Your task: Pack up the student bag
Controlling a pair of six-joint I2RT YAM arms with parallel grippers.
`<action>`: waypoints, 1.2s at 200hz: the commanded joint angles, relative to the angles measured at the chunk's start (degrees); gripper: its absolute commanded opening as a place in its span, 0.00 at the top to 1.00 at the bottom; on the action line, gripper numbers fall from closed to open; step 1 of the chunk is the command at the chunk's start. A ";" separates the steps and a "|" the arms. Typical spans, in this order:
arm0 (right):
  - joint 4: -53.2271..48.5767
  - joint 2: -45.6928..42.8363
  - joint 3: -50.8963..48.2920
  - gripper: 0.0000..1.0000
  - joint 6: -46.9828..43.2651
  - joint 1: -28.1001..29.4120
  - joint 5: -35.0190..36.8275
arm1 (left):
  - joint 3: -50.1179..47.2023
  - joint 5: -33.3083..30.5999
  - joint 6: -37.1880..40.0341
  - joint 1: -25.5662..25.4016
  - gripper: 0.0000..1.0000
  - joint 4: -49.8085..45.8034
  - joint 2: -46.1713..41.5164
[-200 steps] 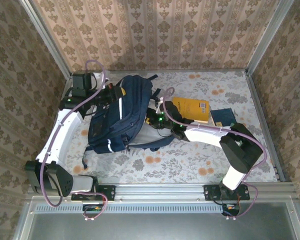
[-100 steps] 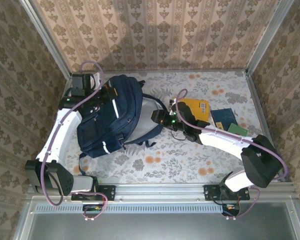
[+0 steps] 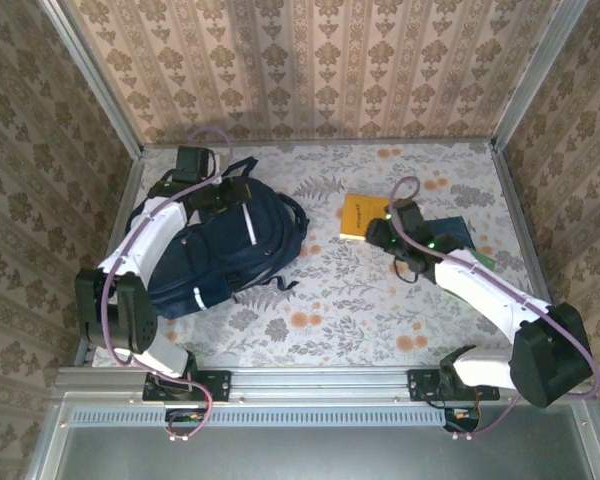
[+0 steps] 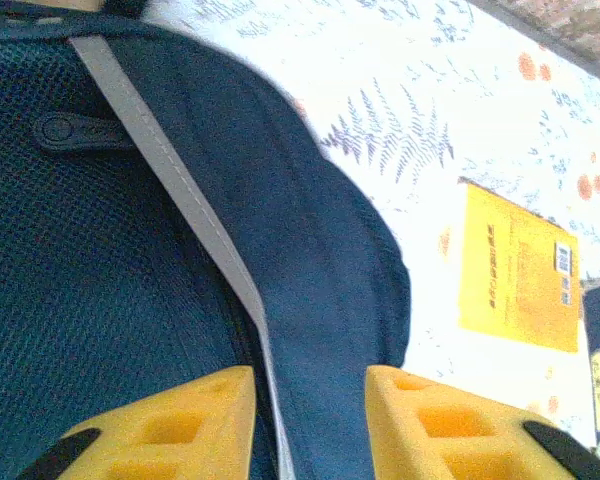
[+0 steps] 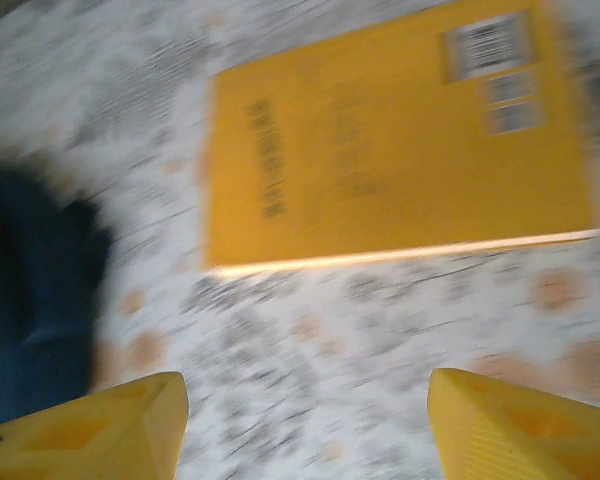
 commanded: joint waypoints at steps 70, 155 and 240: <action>-12.93 11.88 0.50 0.19 10.55 -25.92 6.34 | -2.71 7.64 -0.86 -4.73 0.37 4.86 -3.19; -11.40 20.40 2.21 0.21 10.83 -25.12 -6.99 | -2.45 10.68 -0.15 -6.85 0.37 5.72 -3.27; -7.23 11.02 -7.56 0.24 21.23 -4.53 -10.25 | -3.24 11.89 -0.65 -7.02 0.37 7.01 -2.18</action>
